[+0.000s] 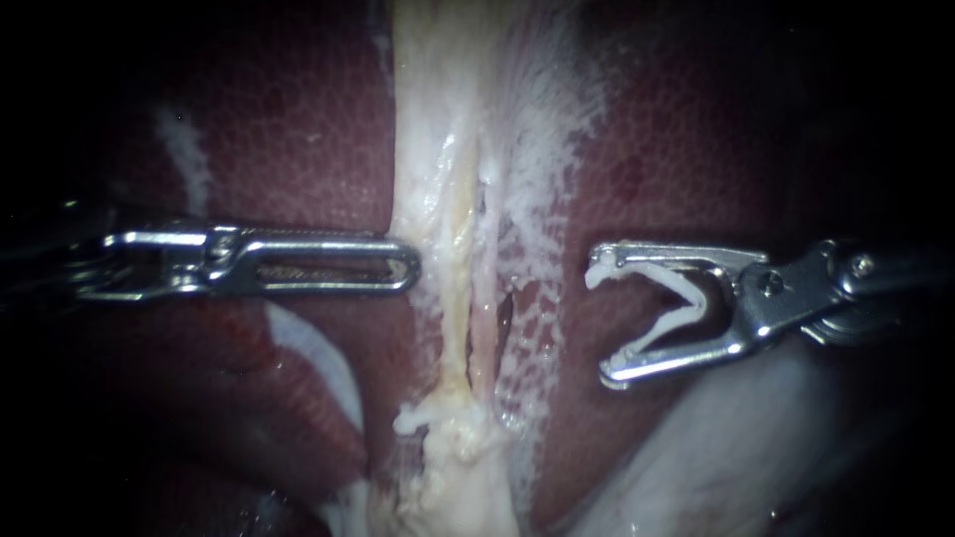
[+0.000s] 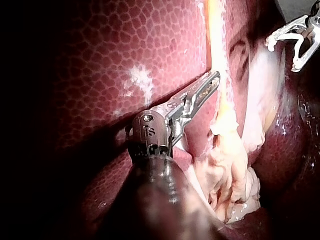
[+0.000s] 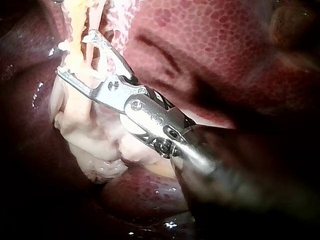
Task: Clipping second clip left tube
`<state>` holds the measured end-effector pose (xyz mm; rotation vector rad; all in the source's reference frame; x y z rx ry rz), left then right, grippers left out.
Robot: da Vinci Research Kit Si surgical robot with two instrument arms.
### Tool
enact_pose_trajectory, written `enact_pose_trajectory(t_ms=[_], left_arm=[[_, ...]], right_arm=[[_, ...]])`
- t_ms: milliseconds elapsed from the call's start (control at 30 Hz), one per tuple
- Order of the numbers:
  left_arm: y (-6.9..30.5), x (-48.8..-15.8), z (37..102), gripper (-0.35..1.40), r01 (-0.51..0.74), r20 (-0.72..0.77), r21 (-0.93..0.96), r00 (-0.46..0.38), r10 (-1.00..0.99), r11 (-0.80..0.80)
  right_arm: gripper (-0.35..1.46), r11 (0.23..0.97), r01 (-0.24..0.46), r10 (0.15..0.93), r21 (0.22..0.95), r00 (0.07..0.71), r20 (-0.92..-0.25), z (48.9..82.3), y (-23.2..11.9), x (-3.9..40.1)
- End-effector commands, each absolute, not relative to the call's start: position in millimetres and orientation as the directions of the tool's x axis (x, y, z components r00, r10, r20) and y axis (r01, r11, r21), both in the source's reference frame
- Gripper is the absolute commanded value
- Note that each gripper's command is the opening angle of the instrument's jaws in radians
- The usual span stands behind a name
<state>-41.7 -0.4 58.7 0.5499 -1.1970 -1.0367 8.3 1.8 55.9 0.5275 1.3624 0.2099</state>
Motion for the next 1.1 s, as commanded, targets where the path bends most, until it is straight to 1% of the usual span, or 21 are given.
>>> enact_pose_trajectory(t_ms=[33,333,500,600,633,767,1100], left_arm=[[-0.4,-41.7,58.7,-0.35,0.356,0.486,0.814,0.014,-0.874,0.458],[-0.4,-41.6,58.5,-0.35,0.355,0.485,0.815,0.014,-0.874,0.458],[-0.1,-40.8,57.1,-0.35,0.35,0.48,0.819,0.015,-0.877,0.454],[0.2,-40.2,55.8,-0.35,0.346,0.474,0.823,0.015,-0.88,0.449],[0.3,-40.0,55.4,-0.35,0.345,0.472,0.825,0.015,-0.881,0.448],[0.7,-39.3,53.6,-0.35,0.339,0.468,0.83,0.007,-0.884,0.443],[0.8,-39.0,51.5,-0.35,0.331,0.466,0.836,-0.006,-0.885,0.438]], right_arm=[[0.6,0.866,0.157,0.44,0.475,0.21,-0.873,55.8,1.8,8.3],[0.6,0.866,0.158,0.44,0.474,0.21,-0.873,55.9,1.7,8.4],[0.6,0.868,0.158,0.436,0.471,0.21,-0.875,56.2,1.2,8.8],[0.6,0.857,0.15,0.459,0.493,0.213,-0.863,56.5,0.8,9.3],[0.6,0.844,0.142,0.483,0.516,0.216,-0.849,56.7,0.5,9.5],[0.6,0.818,0.137,0.526,0.559,0.216,-0.822,57.7,-0.5,10.5],[0.58,0.768,0.159,0.58,0.62,0.237,-0.779,61.1,-3.2,14.1]])
